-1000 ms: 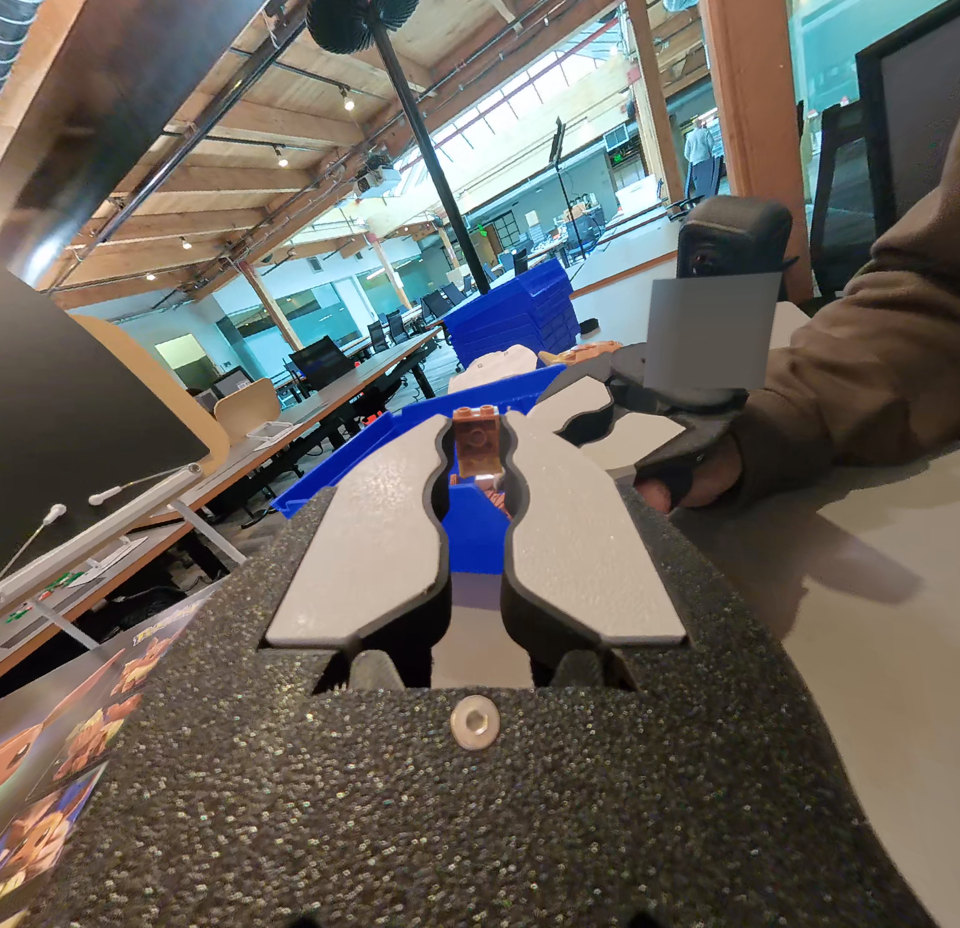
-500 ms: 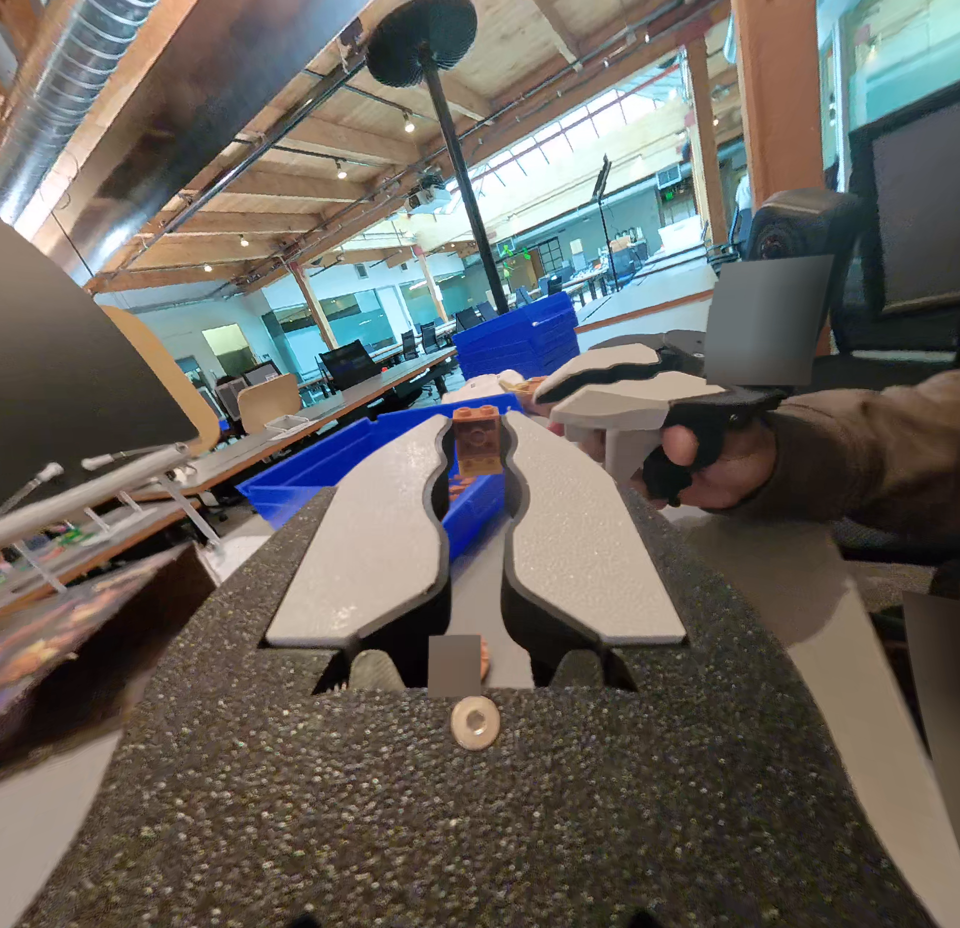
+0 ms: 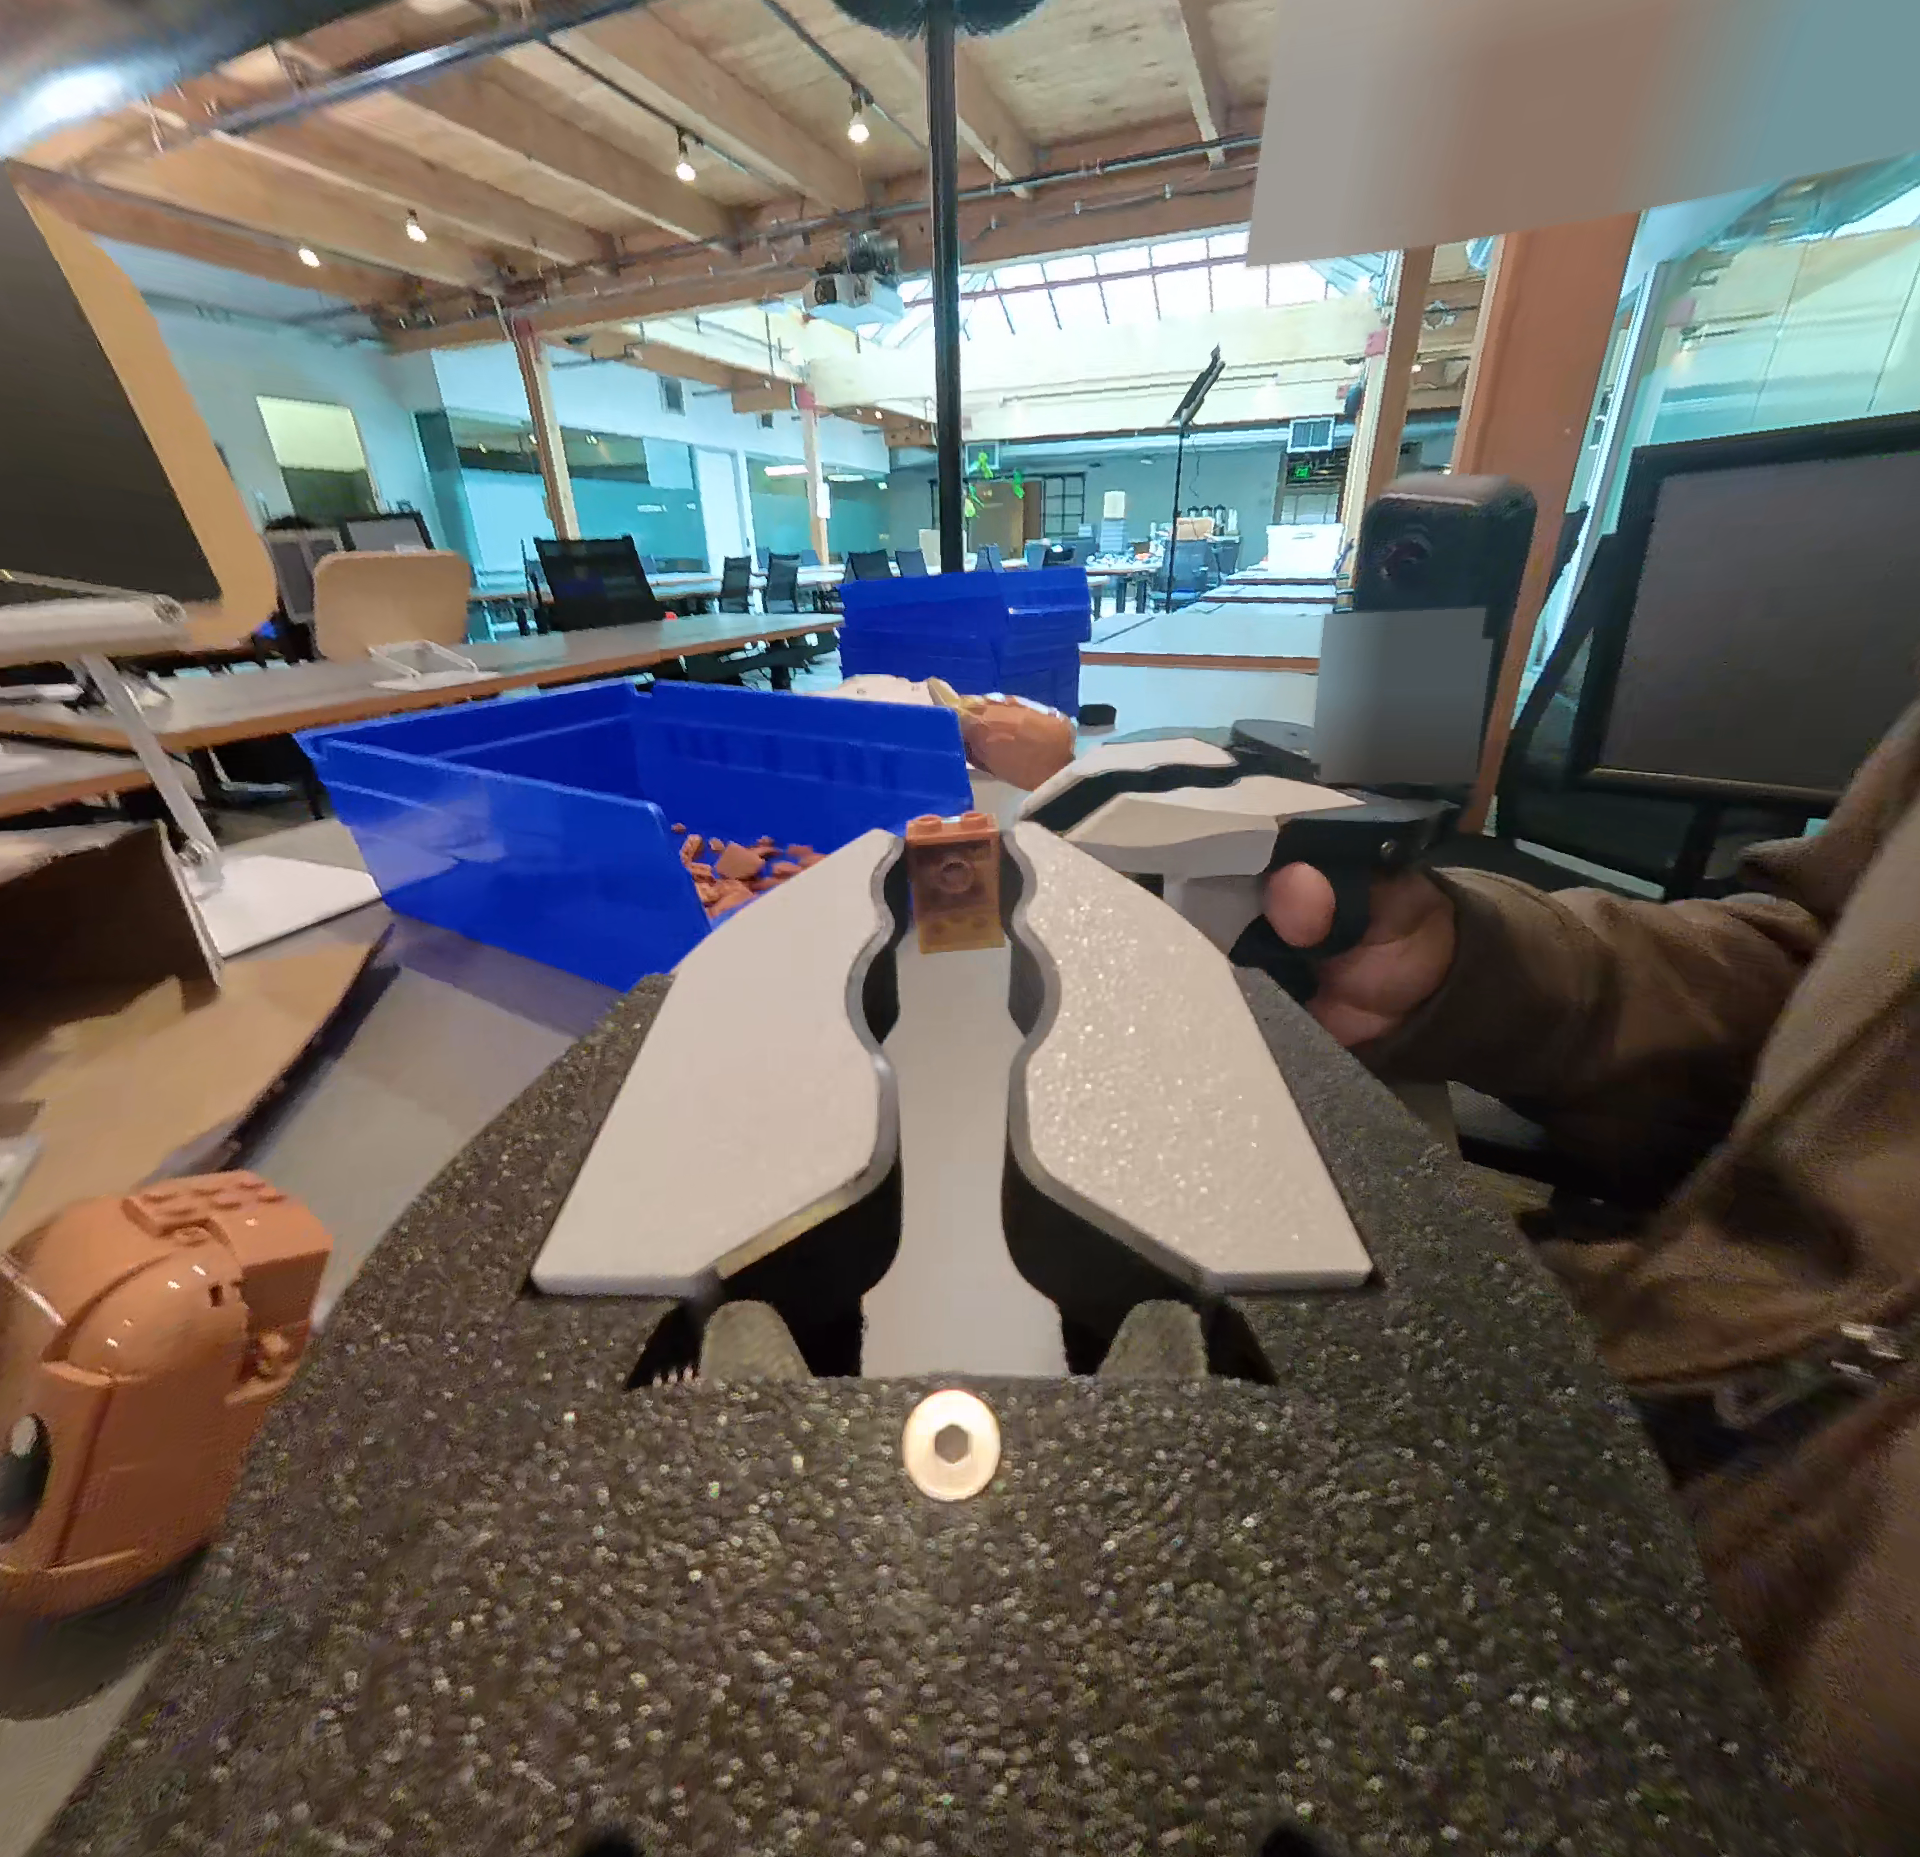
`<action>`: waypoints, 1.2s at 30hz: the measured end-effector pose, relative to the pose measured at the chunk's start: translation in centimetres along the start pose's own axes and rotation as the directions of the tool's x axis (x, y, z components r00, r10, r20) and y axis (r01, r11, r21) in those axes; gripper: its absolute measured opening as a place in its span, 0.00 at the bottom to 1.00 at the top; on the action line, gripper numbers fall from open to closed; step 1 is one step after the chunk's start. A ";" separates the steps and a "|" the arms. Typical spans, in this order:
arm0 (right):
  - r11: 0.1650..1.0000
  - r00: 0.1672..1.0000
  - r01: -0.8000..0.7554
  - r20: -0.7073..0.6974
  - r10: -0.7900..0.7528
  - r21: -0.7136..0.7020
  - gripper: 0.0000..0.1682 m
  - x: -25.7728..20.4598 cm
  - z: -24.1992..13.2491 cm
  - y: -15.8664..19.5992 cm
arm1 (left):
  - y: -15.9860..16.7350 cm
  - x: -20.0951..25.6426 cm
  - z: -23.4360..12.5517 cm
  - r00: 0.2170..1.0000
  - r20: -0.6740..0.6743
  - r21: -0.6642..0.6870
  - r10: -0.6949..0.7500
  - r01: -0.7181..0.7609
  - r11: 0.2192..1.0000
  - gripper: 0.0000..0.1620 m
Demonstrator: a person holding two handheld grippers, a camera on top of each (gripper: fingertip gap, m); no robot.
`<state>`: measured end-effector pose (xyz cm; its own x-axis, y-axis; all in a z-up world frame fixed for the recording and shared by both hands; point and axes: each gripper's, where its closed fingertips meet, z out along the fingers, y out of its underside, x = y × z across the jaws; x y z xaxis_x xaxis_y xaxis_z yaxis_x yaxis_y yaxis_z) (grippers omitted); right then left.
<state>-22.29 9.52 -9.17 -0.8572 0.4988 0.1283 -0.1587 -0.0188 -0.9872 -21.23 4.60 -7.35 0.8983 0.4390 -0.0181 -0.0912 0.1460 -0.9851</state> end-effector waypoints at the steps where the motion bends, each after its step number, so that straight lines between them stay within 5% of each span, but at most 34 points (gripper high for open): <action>1: 1.000 1.000 -0.004 0.011 0.004 -0.017 0.07 -0.2 0.2 0.3 | 0.4 0.0 0.0 1.000 -0.006 -0.013 -0.019 0.019 1.000 0.10; 11: 0.999 0.999 -0.018 0.028 0.019 -0.030 0.08 -1.7 -0.2 0.3 | 2.4 0.3 0.4 0.977 -0.053 -0.087 -0.205 0.200 0.976 0.10; 19: 0.990 0.989 0.134 0.071 -0.131 -0.034 0.08 -4.3 -0.8 0.2 | 2.0 3.7 0.9 0.987 -0.162 -0.127 -0.021 0.000 0.992 0.10; 36: 0.998 0.947 -0.063 0.313 0.068 -0.025 0.13 -6.2 -1.8 -0.3 | 3.6 7.1 0.6 0.933 -0.358 -0.201 0.031 -0.110 0.973 0.10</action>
<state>-16.05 8.02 -9.84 -0.9761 0.2001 0.0844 -0.0919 -0.0284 -0.9954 -15.46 8.78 -10.89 0.9893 0.0967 -0.1092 -0.1011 -0.0842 -0.9913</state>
